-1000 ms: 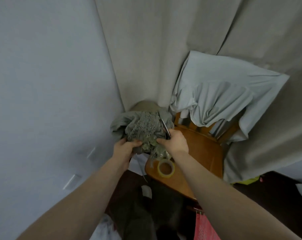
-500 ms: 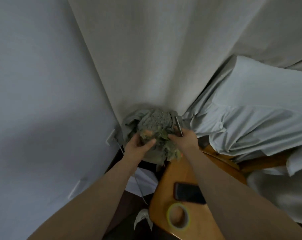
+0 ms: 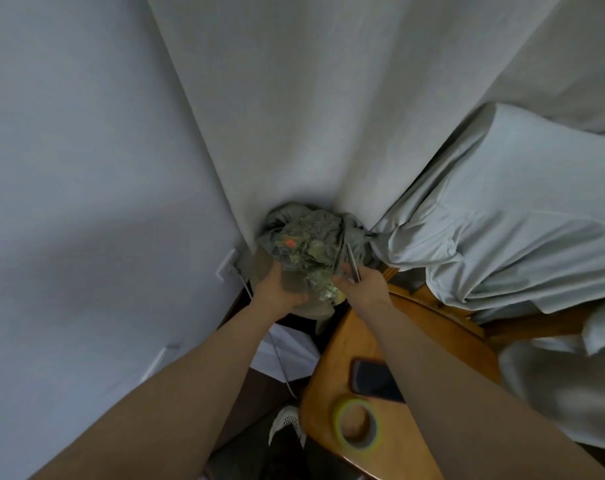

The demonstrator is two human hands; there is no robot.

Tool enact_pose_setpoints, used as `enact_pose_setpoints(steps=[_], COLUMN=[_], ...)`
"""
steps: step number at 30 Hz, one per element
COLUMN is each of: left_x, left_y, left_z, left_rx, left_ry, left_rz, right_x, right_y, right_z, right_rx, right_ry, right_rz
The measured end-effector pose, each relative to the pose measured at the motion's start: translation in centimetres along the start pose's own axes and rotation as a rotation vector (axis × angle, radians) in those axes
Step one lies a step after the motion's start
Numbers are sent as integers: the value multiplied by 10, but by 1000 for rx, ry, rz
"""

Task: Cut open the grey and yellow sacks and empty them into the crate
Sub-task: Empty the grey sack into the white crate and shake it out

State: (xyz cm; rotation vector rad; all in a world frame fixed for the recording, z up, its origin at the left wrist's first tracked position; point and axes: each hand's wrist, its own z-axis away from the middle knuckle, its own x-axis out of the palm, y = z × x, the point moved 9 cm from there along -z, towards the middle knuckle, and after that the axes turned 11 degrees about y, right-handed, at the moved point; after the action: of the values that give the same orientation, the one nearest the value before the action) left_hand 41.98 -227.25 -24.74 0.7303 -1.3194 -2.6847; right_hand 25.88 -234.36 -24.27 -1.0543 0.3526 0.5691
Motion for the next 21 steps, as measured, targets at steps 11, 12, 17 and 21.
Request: enact_pose_setpoints(steps=[11,12,17,21], left_x=[-45,-49,-76,-104], left_y=[-20,-35,-97,-148], left_z=[187,213,338,424], left_rx=[31,-4,-130,-255], left_ry=[267,291,414,487], left_rz=[-519,-583,-755,-791], right_x=[-33,-33,-15,25], right_y=[10,16,34,44], right_z=[145,166,276,366], right_rx=[-163,-184,-371,-536], right_ry=[-143,-183,-370,-541], right_rz=[-21,-2,210,360])
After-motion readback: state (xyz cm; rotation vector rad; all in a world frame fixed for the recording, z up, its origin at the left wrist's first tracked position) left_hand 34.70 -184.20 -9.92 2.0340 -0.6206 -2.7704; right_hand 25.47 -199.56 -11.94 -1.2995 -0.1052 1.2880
